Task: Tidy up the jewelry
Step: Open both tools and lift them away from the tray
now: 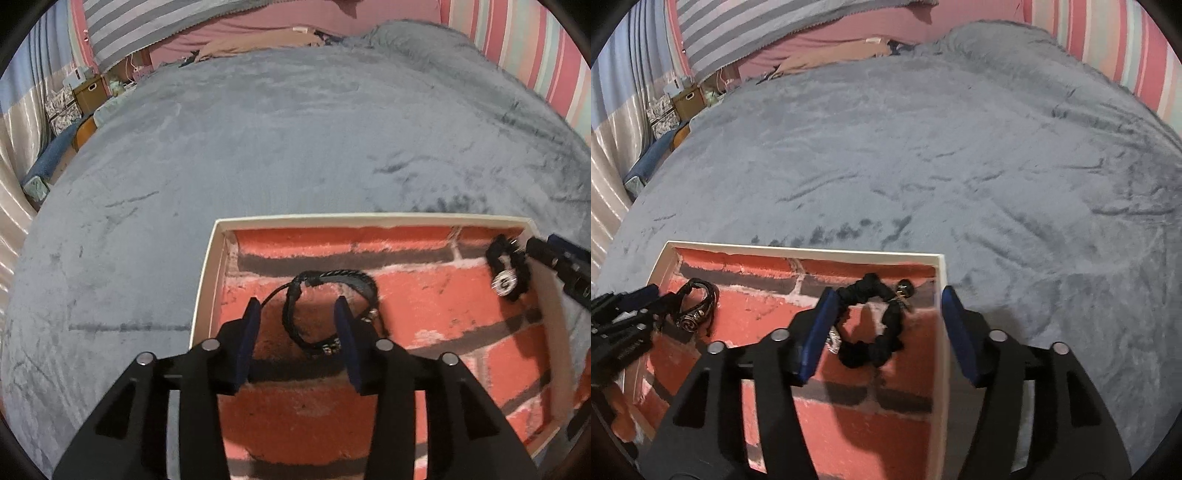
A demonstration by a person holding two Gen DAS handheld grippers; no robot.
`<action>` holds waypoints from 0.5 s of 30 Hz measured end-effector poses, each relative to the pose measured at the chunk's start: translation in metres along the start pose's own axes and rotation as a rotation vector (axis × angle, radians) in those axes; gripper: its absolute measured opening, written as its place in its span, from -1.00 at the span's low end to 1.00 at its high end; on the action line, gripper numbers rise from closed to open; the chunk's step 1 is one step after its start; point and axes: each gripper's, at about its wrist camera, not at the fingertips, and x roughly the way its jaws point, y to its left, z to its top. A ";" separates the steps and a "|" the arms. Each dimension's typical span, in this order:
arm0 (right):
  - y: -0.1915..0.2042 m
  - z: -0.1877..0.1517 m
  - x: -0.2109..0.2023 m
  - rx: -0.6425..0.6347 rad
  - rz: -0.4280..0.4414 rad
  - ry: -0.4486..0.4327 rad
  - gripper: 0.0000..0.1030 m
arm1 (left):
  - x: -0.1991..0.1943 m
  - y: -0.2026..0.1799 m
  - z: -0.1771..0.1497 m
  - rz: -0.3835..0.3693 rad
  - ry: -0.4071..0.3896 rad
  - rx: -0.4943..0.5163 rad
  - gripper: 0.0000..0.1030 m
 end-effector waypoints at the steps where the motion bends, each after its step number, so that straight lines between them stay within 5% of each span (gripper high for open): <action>1: -0.002 -0.001 -0.004 -0.002 -0.005 -0.008 0.29 | -0.004 0.001 -0.001 -0.002 -0.012 -0.007 -0.06; 8: -0.018 -0.013 -0.043 0.004 -0.028 -0.070 0.65 | -0.064 0.003 -0.017 -0.005 -0.150 -0.023 0.38; 15: -0.027 -0.040 -0.089 -0.031 -0.050 -0.114 0.91 | -0.119 0.008 -0.047 0.000 -0.203 -0.011 0.43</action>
